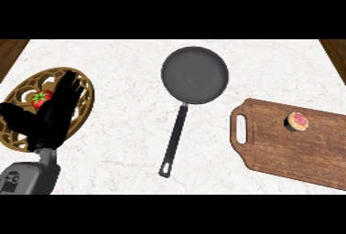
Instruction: Pick the cupcake from the cutting board and place it in the pan
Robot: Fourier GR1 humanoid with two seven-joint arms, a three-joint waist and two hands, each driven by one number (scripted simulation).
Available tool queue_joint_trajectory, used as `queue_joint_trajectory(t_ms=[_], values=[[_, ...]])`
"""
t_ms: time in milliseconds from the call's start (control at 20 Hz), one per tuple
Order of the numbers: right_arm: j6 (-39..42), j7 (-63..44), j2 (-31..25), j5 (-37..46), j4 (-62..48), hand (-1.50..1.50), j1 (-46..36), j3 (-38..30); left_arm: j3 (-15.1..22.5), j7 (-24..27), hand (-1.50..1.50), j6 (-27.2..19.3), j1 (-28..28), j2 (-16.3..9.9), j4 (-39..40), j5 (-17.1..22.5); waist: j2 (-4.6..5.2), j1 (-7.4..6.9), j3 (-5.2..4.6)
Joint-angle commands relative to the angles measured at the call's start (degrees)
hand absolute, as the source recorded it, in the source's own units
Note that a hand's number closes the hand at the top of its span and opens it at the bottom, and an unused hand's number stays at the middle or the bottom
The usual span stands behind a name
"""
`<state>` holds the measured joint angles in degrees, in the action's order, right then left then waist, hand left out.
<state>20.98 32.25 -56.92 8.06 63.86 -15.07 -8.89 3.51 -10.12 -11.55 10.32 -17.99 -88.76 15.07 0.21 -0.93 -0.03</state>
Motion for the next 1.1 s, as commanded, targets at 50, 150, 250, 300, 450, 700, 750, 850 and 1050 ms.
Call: queue_joint_trajectory(t_ms=[50, 150, 250, 300, 450, 700, 750, 850, 1050], values=[[-0.95, -7.09, 0.45, 9.16, 1.39, -1.50, -6.77, 7.76, 0.37, -1.34, 0.00, 0.96, -2.08, -0.42, -2.57, -0.14, 0.02, -1.10, 0.02], [2.05, -10.89, 0.39, 10.69, 3.87, -1.50, -8.23, 10.21, -0.34, -0.20, 0.00, 0.59, 0.72, 0.79, 1.40, -0.46, 0.02, -0.06, -0.03], [5.51, -15.31, 1.32, 12.27, 5.65, -1.50, -10.27, 13.67, -0.09, -0.67, 0.00, 0.72, 0.84, 0.85, 0.87, -0.60, -0.02, -0.24, -0.06], [7.37, -10.98, -2.27, 14.47, 1.22, -1.50, -9.07, 14.13, -0.56, 1.07, 0.00, 1.97, -1.98, 0.09, -0.74, -0.06, 0.09, -0.88, -0.02], [12.55, -11.73, -3.18, 17.18, 2.96, -1.50, -8.09, 18.52, -0.84, -0.39, 0.00, 1.59, -0.54, 0.25, -0.81, 0.02, -0.06, -0.24, -0.03], [13.30, -15.05, 0.40, 20.38, 9.35, -1.50, -5.97, 18.29, -1.24, 0.83, 0.00, -0.06, -1.63, 2.14, 0.08, -2.96, -0.27, 0.98, 0.01], [13.16, -11.93, -1.43, 22.07, 7.67, -1.50, -6.22, 17.61, -2.82, -3.01, 0.00, 1.58, -1.66, -0.20, -3.47, -1.04, -0.28, 0.76, 0.03], [13.56, -16.27, 0.93, 24.21, 11.32, -1.50, -7.08, 19.33, -3.59, 0.30, 0.00, 2.30, -0.42, 0.76, 1.37, -1.47, -0.21, 0.88, 0.00], [12.27, -24.21, 2.42, 29.19, 17.54, -1.50, -7.99, 20.94, -1.77, -2.82, 0.00, 0.59, 0.70, 2.00, -1.46, -2.72, -0.31, 0.92, 0.00]])
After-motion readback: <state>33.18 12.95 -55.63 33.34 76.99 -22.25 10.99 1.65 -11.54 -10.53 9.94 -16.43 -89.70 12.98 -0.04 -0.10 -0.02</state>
